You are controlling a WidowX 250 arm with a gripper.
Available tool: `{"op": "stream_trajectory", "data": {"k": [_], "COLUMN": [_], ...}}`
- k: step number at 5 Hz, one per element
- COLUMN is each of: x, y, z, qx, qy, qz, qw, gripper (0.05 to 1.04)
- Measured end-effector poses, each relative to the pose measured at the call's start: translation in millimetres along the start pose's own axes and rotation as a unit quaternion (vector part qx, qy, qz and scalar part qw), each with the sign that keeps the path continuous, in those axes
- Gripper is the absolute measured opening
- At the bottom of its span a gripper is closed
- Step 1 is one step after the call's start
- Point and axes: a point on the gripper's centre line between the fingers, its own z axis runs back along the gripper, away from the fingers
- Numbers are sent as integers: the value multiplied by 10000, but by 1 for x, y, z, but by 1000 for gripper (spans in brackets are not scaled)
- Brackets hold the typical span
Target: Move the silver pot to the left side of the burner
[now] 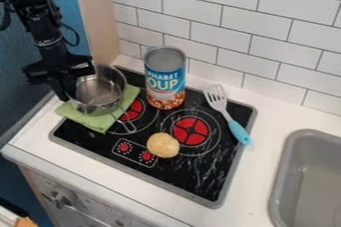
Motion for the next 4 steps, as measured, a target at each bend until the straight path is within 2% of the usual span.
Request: {"op": "stream_trajectory", "data": {"k": [1, 2, 3, 4], "x": [-1, -6, -2, -3], "y": [1, 4, 1, -6], "z": [0, 4, 15, 27], "qx": [61, 144, 146, 310], "qy": [28, 79, -111, -322], "qz": [-52, -187, -239, -420], "qw": [10000, 9997, 9995, 9981], "gripper": [95, 259, 534, 838]}}
